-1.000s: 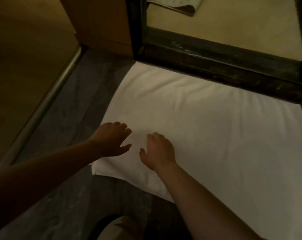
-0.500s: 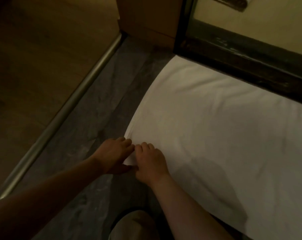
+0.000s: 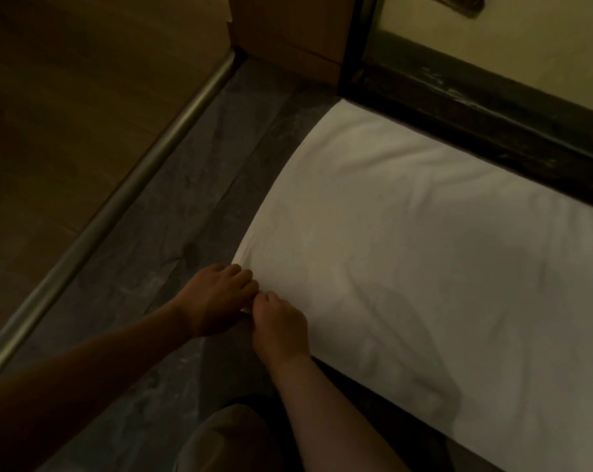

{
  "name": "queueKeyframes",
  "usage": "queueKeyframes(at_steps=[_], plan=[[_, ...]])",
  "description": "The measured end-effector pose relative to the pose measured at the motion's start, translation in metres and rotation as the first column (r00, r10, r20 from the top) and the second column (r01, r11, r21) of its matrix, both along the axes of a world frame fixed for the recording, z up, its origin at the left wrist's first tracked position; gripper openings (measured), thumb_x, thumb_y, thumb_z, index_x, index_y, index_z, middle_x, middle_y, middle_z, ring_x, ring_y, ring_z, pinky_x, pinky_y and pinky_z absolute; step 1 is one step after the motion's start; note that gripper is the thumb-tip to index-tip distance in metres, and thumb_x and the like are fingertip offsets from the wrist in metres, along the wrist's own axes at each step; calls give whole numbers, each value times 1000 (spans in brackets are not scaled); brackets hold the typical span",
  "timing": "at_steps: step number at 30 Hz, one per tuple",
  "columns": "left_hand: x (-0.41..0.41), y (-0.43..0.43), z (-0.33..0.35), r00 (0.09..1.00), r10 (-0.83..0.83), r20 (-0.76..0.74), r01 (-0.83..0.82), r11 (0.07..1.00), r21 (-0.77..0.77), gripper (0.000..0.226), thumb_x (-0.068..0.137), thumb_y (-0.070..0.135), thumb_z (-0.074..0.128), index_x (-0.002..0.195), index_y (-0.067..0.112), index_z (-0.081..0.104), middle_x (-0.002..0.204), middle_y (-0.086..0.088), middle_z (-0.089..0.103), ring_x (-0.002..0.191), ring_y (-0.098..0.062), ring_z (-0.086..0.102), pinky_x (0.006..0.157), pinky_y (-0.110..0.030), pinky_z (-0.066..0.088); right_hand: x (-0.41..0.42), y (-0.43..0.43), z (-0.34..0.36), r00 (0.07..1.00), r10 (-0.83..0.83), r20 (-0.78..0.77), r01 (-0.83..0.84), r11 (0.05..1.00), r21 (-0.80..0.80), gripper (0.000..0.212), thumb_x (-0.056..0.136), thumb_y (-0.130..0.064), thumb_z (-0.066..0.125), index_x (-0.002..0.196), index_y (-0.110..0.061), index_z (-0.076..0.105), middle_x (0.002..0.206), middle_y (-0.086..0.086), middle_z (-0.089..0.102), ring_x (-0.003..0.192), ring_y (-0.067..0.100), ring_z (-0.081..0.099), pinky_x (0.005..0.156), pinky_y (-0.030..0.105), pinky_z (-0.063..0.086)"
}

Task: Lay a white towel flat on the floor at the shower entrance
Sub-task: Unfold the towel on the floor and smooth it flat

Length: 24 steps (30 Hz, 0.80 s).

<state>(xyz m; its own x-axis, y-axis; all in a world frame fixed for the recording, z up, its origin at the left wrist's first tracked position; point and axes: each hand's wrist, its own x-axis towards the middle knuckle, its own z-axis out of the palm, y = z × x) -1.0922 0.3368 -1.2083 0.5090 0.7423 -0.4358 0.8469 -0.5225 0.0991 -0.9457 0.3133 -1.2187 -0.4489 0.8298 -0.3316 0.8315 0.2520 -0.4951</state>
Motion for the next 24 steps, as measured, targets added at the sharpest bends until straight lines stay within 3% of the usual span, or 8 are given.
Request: queueKeyframes(at_steps=[6, 10, 14, 20, 24], plan=[[-11, 1, 5, 999, -8, 44, 8, 1000, 14, 16, 86, 23, 55, 102, 24, 61, 101, 1, 60, 96, -19, 56, 78, -34, 45, -18, -8, -4, 997, -66, -26, 64, 996, -56, 21, 98, -10, 42, 113, -7, 56, 113, 15, 60, 101, 29, 59, 83, 36, 47], [-19, -4, 1, 999, 43, 30, -42, 998, -51, 22, 95, 27, 42, 105, 22, 61, 109, 0, 59, 103, -18, 53, 86, -36, 44, -25, -7, -6, 997, -65, -50, 61, 994, -93, 20, 97, -8, 44, 110, -6, 59, 113, 16, 61, 102, 30, 59, 85, 39, 47], [-22, -6, -1, 997, 16, 70, -15, 1000, -13, 21, 94, 26, 46, 96, 17, 65, 100, -5, 62, 96, -23, 57, 79, -39, 48, -25, -5, -9, 994, -90, -57, 82, 989, -122, 21, 96, -9, 45, 110, -6, 60, 113, 16, 62, 103, 32, 59, 87, 39, 46], [-15, -2, -6, 996, 13, -88, -23, 994, -109, 20, 92, 27, 46, 106, 23, 59, 112, 1, 57, 107, -17, 52, 83, -31, 43, -25, 1, -13, 994, -86, -73, 67, 972, -224, 21, 95, -17, 52, 112, -8, 61, 114, 16, 63, 105, 32, 59, 90, 40, 46], [-12, 18, 6, 976, 9, -217, -58, 973, -223, 36, 75, 34, 58, 110, 29, 57, 109, 5, 56, 101, -16, 54, 74, -28, 42, -16, 25, 0, 996, 22, -92, -44, 969, -243, 23, 85, -27, 63, 100, -10, 66, 99, 14, 67, 92, 31, 63, 77, 36, 48]])
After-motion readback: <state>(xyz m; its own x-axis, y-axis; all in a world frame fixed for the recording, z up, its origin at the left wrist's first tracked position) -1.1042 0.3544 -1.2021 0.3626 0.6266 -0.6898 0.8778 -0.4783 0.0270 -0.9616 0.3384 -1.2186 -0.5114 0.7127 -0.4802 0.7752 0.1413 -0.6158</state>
